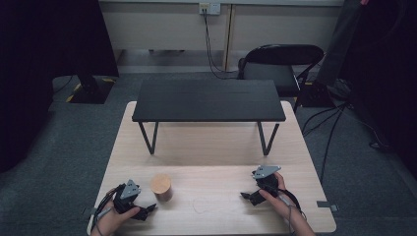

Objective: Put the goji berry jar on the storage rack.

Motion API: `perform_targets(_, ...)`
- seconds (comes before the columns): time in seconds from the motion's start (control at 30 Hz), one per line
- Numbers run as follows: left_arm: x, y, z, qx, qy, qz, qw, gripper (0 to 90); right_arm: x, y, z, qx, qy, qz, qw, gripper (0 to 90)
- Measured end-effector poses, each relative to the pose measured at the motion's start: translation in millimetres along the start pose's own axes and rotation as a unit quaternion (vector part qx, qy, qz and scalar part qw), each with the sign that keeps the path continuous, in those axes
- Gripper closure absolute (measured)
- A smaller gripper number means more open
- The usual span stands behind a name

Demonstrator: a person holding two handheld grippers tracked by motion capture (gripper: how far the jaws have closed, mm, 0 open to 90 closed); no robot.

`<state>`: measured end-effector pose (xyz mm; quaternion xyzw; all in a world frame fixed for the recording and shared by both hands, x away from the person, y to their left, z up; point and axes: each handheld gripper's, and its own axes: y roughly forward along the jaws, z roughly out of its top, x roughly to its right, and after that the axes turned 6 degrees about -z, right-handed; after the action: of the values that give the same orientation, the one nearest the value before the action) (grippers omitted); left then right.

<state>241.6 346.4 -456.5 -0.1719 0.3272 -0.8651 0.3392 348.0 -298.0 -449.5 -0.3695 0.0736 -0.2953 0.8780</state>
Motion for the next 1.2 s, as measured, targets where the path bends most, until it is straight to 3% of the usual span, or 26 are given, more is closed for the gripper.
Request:
perform_targets(0.43,0.4,-0.1,0.1,0.0,0.0,0.001,1.0,0.0,0.0,0.0,0.0,0.0,0.0,0.0,1.0,0.0)
perform_targets(0.67,2.4,0.6,7.3,-0.014,0.012,-0.01,0.9998,0.5,0.0,0.0,0.0,0.0,0.0,0.0,1.0,0.0)
perform_targets(0.77,3.5,0.9,7.8,-0.008,0.012,-0.013,0.9998,1.5,0.0,0.0,0.0,0.0,0.0,0.0,1.0,0.0)
perform_targets(0.9,0.9,0.4,7.8,0.012,-0.006,-0.028,0.9995,1.5,0.0,0.0,0.0,0.0,0.0,0.0,1.0,0.0)
perform_targets(1.2,-2.6,3.7,13.7,0.013,0.001,-0.044,0.9989,1.3,0.0,0.0,0.0,0.0,0.0,0.0,1.0,0.0)
